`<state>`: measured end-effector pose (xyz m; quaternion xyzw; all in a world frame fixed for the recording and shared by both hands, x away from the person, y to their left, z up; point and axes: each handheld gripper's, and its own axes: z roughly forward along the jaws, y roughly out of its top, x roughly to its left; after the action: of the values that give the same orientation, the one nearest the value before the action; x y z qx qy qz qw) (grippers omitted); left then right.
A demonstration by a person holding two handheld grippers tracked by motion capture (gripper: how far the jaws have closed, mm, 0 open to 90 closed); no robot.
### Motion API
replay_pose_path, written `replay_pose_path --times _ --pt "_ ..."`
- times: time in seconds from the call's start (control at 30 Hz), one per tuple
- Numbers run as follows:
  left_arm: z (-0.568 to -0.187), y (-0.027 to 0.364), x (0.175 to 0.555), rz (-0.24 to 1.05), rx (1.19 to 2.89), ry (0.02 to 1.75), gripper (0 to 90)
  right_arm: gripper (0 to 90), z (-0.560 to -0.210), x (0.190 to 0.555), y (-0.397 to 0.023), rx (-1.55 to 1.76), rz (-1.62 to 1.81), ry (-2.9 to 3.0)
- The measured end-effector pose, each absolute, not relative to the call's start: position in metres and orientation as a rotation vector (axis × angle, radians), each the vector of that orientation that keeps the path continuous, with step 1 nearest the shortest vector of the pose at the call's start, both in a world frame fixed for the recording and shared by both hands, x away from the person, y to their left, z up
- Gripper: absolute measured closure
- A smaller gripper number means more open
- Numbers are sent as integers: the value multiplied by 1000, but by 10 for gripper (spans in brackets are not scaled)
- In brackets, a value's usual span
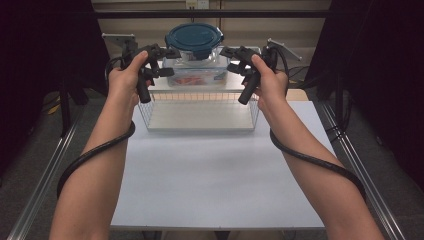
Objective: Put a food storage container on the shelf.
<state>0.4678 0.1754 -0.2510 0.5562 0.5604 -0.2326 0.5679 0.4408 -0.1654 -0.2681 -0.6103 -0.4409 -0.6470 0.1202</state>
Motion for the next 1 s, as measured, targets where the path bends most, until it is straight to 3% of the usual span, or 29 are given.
replay_pose_path --times 0.47,1.0 --pt "-289 162 438 -615 1317 1274 205 250 -295 411 -176 -1754 -1870 -1327" --pt "-325 151 417 -599 1347 1262 187 240 -344 385 -195 -1758 -1843 -1343"
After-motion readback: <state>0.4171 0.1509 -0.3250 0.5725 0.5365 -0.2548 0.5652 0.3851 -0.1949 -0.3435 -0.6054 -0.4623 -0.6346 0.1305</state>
